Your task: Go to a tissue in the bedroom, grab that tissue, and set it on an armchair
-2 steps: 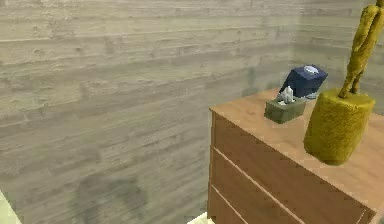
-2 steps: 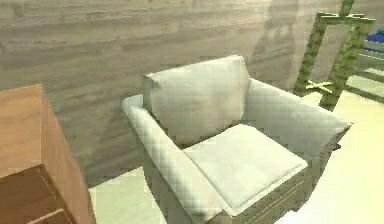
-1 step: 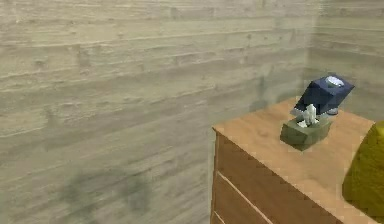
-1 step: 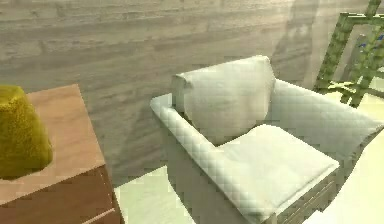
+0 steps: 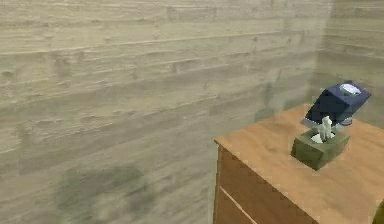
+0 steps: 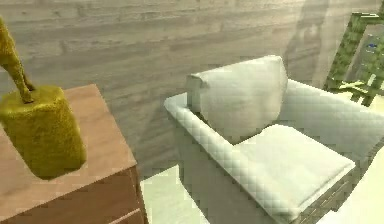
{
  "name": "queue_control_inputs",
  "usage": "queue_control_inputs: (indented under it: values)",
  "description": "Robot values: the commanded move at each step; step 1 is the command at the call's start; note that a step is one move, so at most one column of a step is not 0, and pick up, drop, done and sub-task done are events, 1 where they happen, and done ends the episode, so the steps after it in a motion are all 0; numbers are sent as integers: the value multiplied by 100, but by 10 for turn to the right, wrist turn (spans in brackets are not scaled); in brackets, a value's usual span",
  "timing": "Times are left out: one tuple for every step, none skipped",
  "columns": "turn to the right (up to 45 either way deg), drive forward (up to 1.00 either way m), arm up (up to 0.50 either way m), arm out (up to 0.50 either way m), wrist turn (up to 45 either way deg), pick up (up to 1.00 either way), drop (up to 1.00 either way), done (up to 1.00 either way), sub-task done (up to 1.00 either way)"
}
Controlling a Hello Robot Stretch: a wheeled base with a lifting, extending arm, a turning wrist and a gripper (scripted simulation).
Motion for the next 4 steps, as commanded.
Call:
queue_control_inputs:
  values:
    - [-450, 0, 0, 0, 0, 0, 0, 0, 0]
    - [0, 0, 50, 0, 0, 0, 0, 0, 0]
    - [0, 0, 38, 0, 0, 0, 0, 0, 0]
    - [0, 0, 0, 38, 0, 0, 0, 0, 0]
